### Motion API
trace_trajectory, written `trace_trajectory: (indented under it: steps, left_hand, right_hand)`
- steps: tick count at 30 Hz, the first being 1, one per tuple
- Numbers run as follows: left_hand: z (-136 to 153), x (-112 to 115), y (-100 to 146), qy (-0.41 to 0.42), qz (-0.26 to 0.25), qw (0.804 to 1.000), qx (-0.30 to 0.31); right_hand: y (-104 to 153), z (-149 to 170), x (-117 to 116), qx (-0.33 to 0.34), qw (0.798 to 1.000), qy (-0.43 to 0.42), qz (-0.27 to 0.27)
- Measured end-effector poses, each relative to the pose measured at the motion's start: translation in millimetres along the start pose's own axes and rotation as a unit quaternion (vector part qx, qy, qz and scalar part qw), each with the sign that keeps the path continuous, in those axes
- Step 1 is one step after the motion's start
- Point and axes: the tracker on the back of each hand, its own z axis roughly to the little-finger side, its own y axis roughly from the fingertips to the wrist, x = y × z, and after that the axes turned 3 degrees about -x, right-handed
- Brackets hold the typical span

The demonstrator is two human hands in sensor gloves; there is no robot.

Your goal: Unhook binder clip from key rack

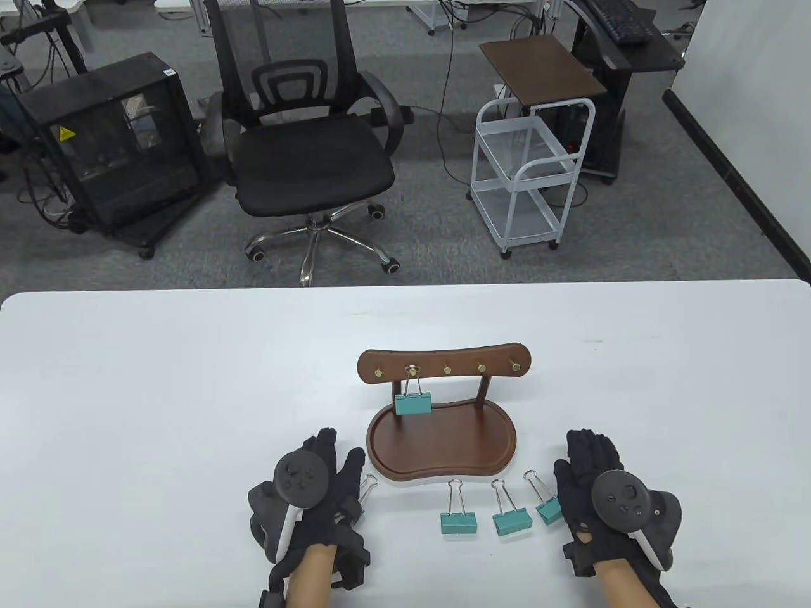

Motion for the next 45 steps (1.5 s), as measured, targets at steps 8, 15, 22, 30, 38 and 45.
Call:
trace_trajectory:
  steps: [8, 15, 22, 30, 38, 45]
  left_hand:
    - [-15.7, 8.3, -4.1, 0.190, 0.029, 0.981, 0.010]
    - [-33.7, 27.9, -19.6, 0.266, 0.099, 0.959, -0.020]
    - [-45.5, 45.6, -33.0, 0.273, 0.128, 0.953, -0.022]
    - [-48.8, 55.1, -42.0, 0.314, 0.157, 0.936, -0.013]
    - [-44.5, 60.7, -46.5, 0.375, 0.202, 0.904, -0.024]
    - [-43.3, 61.6, -47.0, 0.387, 0.212, 0.897, -0.017]
  right_hand:
    - [-0.1, -0.5, 0.0, -0.001, 1.000, -0.001, 0.002]
    - [-0.1, 0.6, 0.2, -0.005, 1.000, -0.001, -0.001]
    - [-0.5, 3.3, 0.1, -0.012, 1.000, -0.001, -0.007]
    - [-0.4, 3.7, -0.5, -0.014, 1.000, 0.003, -0.010]
    - [-0.3, 4.5, -0.1, -0.016, 1.000, 0.007, -0.012]
    - [-0.3, 4.8, -0.2, -0.017, 1.000, 0.007, -0.012]
